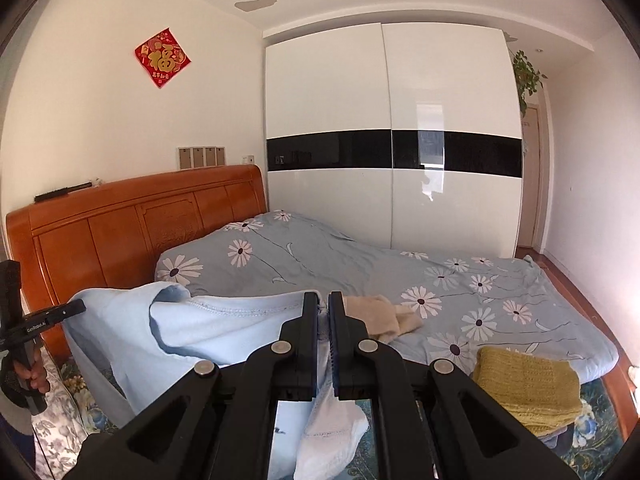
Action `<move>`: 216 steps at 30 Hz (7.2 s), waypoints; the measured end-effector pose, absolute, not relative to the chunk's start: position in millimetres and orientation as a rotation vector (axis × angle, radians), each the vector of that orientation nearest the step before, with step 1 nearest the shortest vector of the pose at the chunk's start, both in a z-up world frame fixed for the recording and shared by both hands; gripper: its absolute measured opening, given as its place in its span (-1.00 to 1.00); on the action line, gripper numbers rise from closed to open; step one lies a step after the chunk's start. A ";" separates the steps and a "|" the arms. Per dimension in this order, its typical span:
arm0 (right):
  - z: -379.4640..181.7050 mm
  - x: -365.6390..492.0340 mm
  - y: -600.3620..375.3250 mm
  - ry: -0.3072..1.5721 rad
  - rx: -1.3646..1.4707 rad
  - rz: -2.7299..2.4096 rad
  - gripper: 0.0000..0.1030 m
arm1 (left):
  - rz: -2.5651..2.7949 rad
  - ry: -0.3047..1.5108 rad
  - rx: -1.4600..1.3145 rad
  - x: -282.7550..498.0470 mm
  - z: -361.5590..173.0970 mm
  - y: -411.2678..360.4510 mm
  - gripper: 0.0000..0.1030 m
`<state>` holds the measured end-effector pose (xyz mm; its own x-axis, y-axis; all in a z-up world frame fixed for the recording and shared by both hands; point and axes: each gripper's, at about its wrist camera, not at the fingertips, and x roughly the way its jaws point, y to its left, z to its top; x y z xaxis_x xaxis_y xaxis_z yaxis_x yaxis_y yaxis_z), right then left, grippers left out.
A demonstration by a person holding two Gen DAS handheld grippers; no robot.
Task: Fold clothes
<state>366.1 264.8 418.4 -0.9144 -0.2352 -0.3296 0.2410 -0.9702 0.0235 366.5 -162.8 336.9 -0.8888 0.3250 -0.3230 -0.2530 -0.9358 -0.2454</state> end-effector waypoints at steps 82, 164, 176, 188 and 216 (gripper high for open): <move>82.4 120.7 176.0 -0.282 1.686 -2.870 0.25 | 2.544 -0.332 -1.802 164.9 -46.2 -172.3 0.31; 16.7 172.1 197.2 -0.600 1.860 -2.648 0.27 | 2.421 -0.287 -1.720 165.1 -59.6 -230.5 0.22; -19.3 188.2 176.7 -0.577 1.957 -2.538 0.37 | 2.526 -0.258 -1.722 164.1 -55.9 -226.8 -0.86; -8.2 172.3 158.6 -0.503 1.902 -2.538 0.37 | 2.960 -0.699 -1.572 156.8 -9.8 -378.7 -0.99; -15.5 181.3 181.1 -0.604 1.890 -2.523 0.37 | 2.424 -0.378 -1.567 155.1 -40.3 -269.0 0.21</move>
